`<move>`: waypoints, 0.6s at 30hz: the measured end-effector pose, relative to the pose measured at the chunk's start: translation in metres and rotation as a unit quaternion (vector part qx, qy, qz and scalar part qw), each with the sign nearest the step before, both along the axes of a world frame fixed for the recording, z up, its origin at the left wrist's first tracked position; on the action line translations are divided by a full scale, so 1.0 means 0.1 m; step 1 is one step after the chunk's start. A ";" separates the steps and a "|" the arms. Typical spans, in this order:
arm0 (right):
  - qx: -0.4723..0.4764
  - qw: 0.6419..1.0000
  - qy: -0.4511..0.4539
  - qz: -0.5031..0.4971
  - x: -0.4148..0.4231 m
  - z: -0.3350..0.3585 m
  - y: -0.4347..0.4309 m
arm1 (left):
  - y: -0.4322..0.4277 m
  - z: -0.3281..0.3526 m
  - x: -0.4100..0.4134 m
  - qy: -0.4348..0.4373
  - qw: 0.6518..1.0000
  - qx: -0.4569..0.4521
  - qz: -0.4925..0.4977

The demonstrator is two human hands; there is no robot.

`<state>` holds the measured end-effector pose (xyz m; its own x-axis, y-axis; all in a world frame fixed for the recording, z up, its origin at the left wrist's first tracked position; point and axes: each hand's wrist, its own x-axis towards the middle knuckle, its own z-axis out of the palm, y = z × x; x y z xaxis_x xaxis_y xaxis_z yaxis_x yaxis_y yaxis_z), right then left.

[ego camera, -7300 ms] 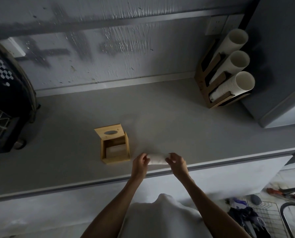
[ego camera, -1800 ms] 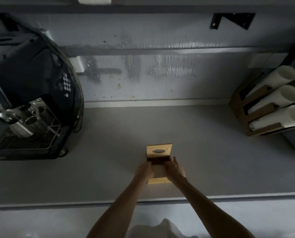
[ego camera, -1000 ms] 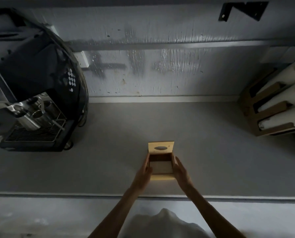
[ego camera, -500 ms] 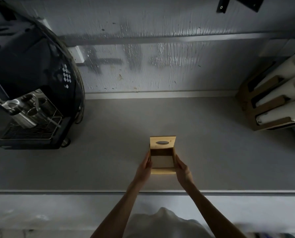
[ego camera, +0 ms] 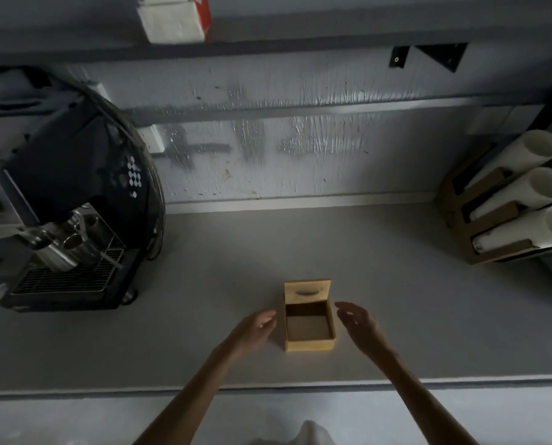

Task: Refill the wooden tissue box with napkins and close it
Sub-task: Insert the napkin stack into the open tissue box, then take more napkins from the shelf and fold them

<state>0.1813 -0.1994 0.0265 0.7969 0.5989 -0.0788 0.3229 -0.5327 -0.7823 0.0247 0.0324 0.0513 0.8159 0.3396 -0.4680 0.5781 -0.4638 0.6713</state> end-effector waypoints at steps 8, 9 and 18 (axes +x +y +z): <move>0.006 0.975 -0.142 0.173 0.06 1.74 0.20 | 0.47 1.73 -0.04 -0.139 0.960 0.239 -0.048; -0.003 0.969 -0.158 0.189 0.04 1.94 0.24 | 0.50 1.94 -0.05 -0.159 0.954 0.248 -0.053; -0.060 0.868 -0.457 0.186 -0.28 3.54 0.66 | 0.69 3.59 -0.39 -0.263 0.857 0.438 -0.071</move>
<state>0.1533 -0.1329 0.3801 0.3128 0.8591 0.4052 0.9462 -0.3188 -0.0544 -0.0141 0.1017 0.4104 0.8978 0.2529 0.3606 0.1992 -0.9633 0.1796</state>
